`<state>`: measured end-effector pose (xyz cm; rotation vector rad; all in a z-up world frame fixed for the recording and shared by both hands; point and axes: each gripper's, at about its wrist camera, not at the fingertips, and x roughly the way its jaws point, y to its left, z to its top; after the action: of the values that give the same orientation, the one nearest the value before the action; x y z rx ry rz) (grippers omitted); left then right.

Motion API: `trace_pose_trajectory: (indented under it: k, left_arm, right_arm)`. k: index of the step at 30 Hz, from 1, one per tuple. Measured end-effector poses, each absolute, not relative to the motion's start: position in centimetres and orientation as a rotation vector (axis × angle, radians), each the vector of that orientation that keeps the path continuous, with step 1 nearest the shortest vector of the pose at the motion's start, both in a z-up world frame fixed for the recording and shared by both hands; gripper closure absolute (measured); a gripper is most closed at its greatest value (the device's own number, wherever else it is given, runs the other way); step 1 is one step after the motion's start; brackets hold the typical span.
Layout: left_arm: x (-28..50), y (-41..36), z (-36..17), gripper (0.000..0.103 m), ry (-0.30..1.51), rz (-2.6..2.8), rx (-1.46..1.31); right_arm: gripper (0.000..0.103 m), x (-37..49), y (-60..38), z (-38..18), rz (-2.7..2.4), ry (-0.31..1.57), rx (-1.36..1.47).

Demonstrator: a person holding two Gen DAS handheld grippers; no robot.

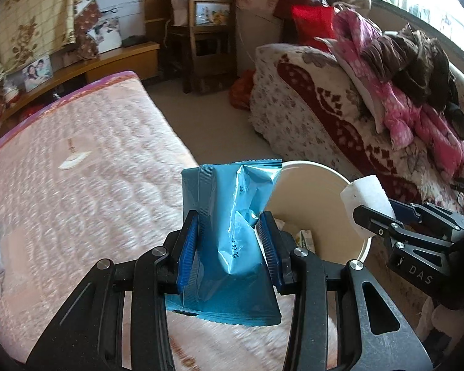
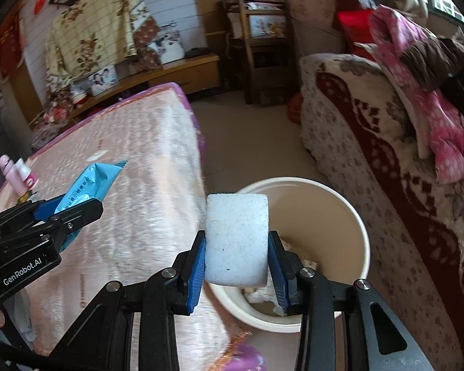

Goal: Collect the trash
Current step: 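Carry the blue wrapper and sponge over the white bucket with both tools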

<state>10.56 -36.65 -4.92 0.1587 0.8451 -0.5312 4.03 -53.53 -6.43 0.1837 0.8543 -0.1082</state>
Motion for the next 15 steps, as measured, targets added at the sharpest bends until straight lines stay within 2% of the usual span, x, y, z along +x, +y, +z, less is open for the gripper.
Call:
trace_pose_trajectory:
  k: [15]
  left_arm:
    - [12.1,-43.5,-7.4,0.065,0.918,-0.628,0.157]
  right_arm:
    - [0.067,3.6,-60.0,-10.0,-0.205,0.905,0.263]
